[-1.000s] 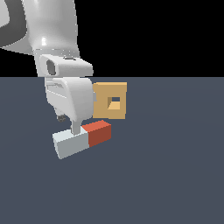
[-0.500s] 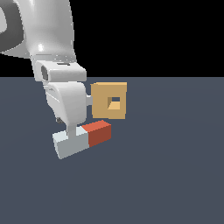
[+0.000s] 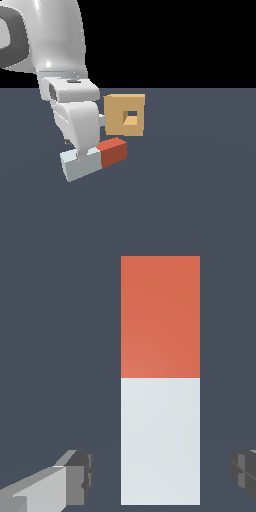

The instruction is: Insert the peg into the horizontal hole in a box.

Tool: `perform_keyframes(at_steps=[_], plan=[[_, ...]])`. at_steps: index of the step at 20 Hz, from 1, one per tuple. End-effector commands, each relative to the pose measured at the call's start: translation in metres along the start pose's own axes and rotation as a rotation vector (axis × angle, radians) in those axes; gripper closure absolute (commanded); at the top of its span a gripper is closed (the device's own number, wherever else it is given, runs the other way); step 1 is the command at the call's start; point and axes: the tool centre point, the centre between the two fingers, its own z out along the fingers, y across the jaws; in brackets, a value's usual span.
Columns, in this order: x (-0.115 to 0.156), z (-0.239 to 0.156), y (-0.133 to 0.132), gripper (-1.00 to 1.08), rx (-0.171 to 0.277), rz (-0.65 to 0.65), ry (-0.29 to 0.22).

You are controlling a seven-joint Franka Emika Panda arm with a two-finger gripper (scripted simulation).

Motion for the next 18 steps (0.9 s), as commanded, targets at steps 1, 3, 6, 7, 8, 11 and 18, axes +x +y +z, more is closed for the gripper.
perform_keyframes(at_steps=[1, 3, 6, 7, 8, 11, 18], plan=[[0.000, 0.011, 0.000, -0.92, 0.001, 0.000, -0.001], [-0.001, 0.020, 0.000, -0.92, 0.001, 0.000, -0.001], [0.000, 0.031, 0.000, -0.92, 0.001, 0.000, -0.001], [0.000, 0.033, 0.000, -0.92, 0.001, 0.000, 0.000], [0.000, 0.035, 0.000, -0.92, 0.001, 0.000, 0.000], [0.000, 0.038, 0.000, -0.92, 0.001, 0.000, 0.000], [0.000, 0.038, 0.000, 1.08, 0.001, 0.000, 0.000]])
